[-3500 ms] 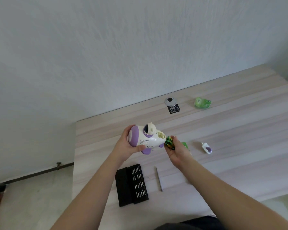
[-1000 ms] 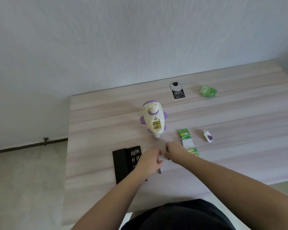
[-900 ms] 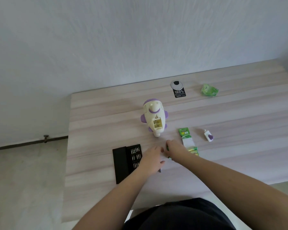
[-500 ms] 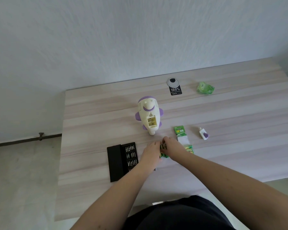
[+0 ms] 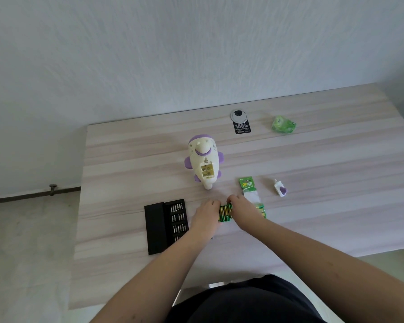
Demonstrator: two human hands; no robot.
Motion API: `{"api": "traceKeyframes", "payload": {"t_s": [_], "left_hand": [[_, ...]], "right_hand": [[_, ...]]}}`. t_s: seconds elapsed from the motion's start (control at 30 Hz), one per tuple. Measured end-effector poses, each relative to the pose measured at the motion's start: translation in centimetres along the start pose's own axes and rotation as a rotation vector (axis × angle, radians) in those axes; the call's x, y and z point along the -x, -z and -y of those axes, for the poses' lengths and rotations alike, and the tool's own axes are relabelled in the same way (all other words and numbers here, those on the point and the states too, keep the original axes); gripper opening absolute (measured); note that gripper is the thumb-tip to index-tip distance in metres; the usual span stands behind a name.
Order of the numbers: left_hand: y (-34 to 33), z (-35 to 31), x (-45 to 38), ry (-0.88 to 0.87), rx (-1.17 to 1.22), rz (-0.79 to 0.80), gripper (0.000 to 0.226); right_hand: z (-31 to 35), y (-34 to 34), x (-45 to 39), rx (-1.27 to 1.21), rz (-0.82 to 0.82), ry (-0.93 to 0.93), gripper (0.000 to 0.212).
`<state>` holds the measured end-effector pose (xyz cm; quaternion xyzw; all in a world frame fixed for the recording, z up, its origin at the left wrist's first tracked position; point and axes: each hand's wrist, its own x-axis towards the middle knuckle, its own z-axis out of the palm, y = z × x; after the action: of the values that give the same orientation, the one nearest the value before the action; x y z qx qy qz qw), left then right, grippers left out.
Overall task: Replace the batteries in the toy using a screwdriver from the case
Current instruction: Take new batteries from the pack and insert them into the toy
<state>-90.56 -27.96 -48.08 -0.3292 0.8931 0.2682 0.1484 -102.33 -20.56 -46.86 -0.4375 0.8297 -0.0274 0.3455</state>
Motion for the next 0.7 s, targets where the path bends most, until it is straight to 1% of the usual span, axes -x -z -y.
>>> {"api": "traceKeyframes", "payload": {"t_s": [0.23, 0.33, 0.43, 0.53, 0.6, 0.7], "left_hand": [[-0.2, -0.2, 0.4, 0.014, 0.037, -0.02, 0.042], [-0.2, -0.3, 0.5, 0.028, 0.072, -0.019, 0.048], [0.2, -0.1, 0.4, 0.032, 0.143, -0.022, 0.056], [1.0, 0.4, 0.6, -0.037, 0.167, -0.032, 0.06], [1.6, 0.9, 1.0, -0.089, 0.179, -0.059, 0.053], [2.3, 2.1, 1.6, -0.143, 0.187, -0.102, 0.037]], "right_hand": [[0.0, -0.5, 0.9, -0.004, -0.016, -0.029, 0.04], [0.2, -0.2, 1.3, 0.006, -0.023, -0.037, 0.04], [0.1, 0.6, 1.5, -0.078, -0.038, -0.083, 0.038], [-0.4, 2.1, 1.7, -0.117, -0.083, -0.098, 0.032], [-0.8, 3.2, 2.1, -0.134, -0.096, -0.083, 0.026], [-1.4, 4.2, 3.1, -0.167, -0.136, -0.082, 0.021]]}}
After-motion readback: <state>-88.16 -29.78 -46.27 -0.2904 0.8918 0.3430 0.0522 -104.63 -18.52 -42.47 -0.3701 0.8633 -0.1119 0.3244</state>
